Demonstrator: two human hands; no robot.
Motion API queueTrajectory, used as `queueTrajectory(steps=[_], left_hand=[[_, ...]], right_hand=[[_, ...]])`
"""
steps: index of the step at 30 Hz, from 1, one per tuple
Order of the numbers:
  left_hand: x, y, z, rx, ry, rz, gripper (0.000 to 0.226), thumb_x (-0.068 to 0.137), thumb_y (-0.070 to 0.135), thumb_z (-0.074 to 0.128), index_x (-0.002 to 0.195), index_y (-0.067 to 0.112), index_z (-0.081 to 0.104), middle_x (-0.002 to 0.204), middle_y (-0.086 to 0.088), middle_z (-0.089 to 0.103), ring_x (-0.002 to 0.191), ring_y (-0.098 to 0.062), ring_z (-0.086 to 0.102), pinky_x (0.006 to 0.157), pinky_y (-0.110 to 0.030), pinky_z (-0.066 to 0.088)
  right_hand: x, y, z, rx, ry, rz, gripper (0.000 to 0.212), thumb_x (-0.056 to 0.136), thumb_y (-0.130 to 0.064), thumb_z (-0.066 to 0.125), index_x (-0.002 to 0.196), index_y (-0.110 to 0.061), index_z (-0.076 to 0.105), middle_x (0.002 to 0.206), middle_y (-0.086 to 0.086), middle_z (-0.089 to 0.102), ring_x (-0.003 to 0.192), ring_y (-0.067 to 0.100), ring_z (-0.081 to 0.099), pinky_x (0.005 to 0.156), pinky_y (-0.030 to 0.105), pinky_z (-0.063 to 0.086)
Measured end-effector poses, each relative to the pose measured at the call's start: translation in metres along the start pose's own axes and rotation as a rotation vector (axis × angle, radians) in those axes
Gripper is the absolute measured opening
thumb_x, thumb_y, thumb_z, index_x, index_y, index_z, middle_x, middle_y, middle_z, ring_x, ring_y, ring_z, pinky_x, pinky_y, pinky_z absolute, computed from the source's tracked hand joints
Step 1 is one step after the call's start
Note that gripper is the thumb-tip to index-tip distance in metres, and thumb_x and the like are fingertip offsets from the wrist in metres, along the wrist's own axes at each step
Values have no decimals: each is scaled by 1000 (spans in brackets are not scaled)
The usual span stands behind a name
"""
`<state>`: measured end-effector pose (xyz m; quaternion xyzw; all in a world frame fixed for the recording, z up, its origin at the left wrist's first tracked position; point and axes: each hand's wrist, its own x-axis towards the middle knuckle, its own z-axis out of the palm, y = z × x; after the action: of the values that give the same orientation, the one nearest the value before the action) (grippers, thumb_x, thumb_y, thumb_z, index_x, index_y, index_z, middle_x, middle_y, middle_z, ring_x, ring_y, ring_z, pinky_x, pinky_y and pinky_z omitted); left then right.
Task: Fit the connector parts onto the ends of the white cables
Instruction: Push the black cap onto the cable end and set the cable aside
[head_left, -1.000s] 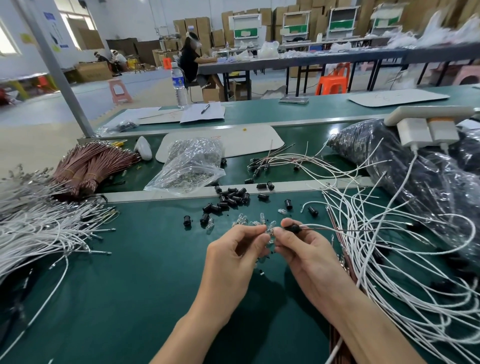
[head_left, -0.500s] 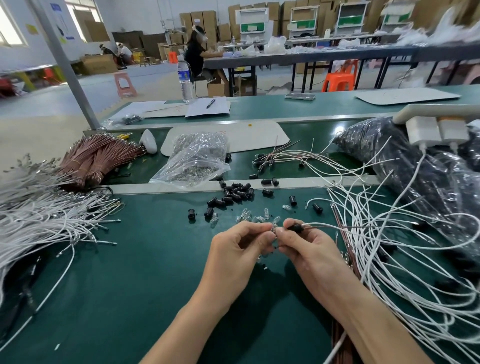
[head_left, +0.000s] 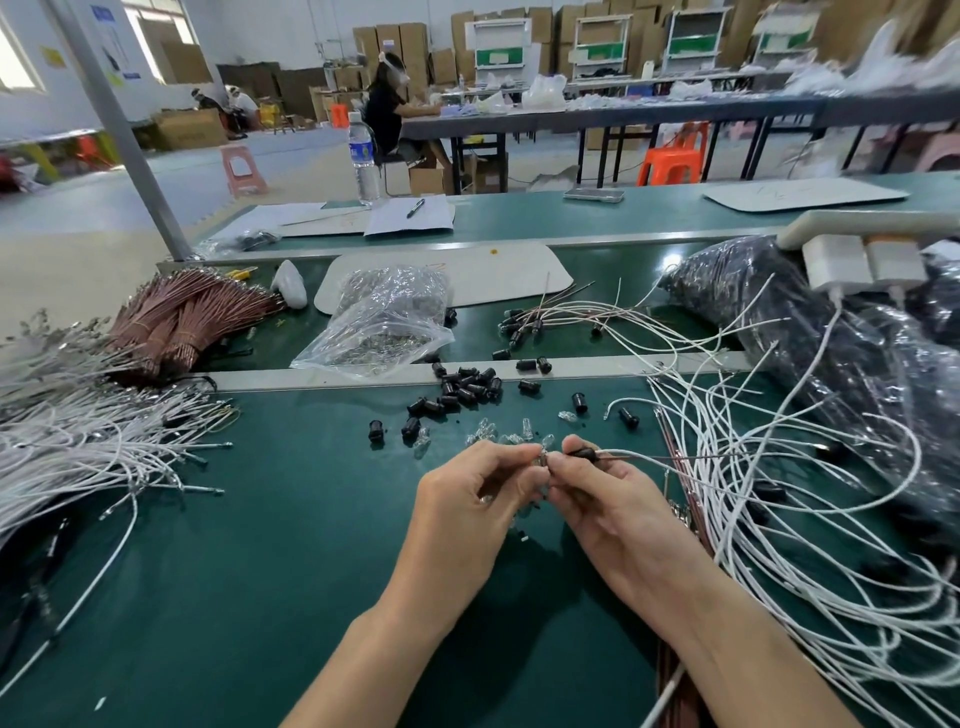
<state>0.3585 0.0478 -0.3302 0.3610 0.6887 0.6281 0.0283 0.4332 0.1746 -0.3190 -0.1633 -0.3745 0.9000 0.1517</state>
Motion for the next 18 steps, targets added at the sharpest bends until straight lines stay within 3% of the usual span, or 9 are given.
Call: queueTrajectory(steps=[4,14,18], left_hand=[[2,-5,-5,200,-28,104,22,87,14,77,103,30,72,95,16,70,90,-5,70,81,-15,53],[1,-3,-9,337,-2,242,11,92,22,70,103,22,71,93,15,66,86,-2,66,78,-12,49],[1,-2,-9,351,-4,239,9,92,21,71,101,21,70,91,13,66,84,-4,66,77,-19,52]], right_hand=[[1,1,0,-33,-10,-7,21,70,-7,71,89,-11,63,73,5,67,63,10,67,61,17,56],[-2,-4,-3,-62,-90,22,26,75,-9,71,100,-8,64,80,9,70,72,12,69,67,19,57],[-2,-2,-4,-68,-89,3,29,74,-8,71,102,-7,64,81,8,70,72,13,69,66,20,57]])
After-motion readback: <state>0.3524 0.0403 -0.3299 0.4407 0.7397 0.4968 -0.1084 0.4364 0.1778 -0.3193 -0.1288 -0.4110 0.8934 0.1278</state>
